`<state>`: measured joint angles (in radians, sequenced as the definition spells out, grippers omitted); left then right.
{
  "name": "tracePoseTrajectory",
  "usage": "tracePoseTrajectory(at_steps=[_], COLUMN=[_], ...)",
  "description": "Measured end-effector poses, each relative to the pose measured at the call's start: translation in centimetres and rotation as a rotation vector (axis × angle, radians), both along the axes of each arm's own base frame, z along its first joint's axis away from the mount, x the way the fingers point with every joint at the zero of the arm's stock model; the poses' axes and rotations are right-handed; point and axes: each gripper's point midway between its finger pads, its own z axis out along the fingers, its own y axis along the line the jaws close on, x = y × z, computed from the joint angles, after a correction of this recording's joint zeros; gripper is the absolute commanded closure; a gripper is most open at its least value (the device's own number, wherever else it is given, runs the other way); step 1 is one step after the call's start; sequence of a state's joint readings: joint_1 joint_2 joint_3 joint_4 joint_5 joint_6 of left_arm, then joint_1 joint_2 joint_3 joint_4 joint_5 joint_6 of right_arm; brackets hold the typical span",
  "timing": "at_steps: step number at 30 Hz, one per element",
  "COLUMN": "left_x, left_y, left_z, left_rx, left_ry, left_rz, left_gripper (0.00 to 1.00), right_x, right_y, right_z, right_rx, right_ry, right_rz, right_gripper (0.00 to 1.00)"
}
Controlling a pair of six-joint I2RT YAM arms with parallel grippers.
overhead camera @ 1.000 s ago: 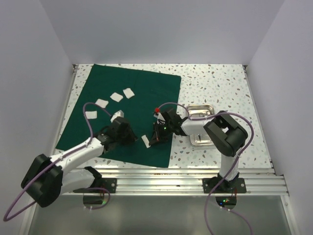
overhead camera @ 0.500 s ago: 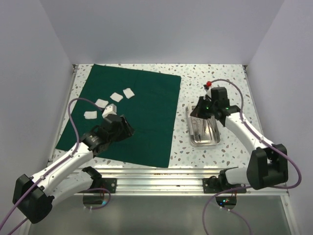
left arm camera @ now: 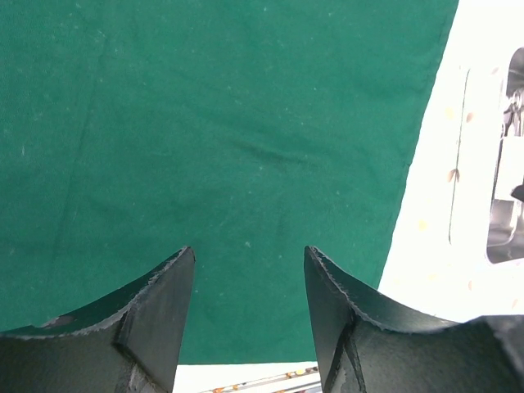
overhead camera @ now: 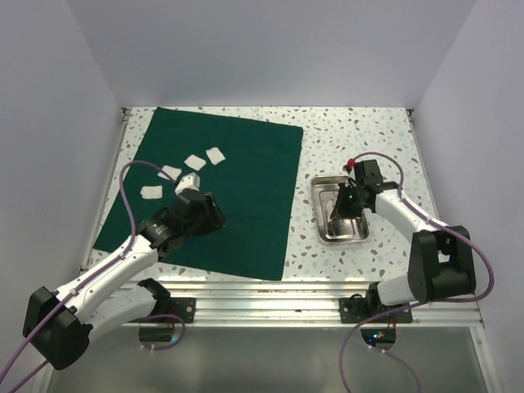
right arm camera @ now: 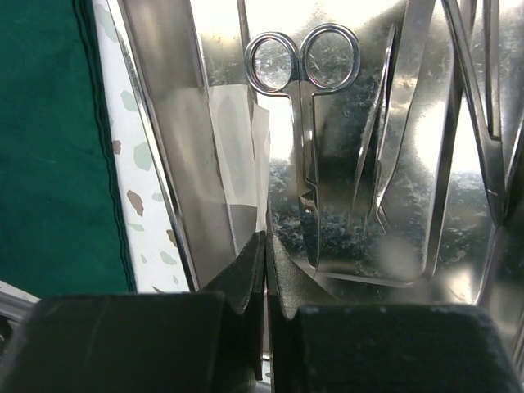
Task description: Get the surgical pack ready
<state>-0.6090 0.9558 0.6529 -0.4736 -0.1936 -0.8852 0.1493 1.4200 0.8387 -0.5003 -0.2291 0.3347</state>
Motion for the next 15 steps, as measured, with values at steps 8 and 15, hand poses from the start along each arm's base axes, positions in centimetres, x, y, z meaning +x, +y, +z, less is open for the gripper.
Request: tracePoseTrajectory(at_steps=[8, 15], left_x=[-0.1, 1.1], left_y=[-0.1, 0.9], left_z=[-0.3, -1.1], left_rx=[0.008, 0.013], left_ry=[0.008, 0.059], left_rz=[-0.014, 0.01], left_gripper=[0.35, 0.31], right_x=[-0.7, -0.8], right_y=[1.0, -0.2], right_z=[-1.5, -0.1], right_rx=[0.046, -0.021], right_ry=[0.066, 0.046], right_rz=[0.043, 0.025], right_gripper=[0.57, 0.37])
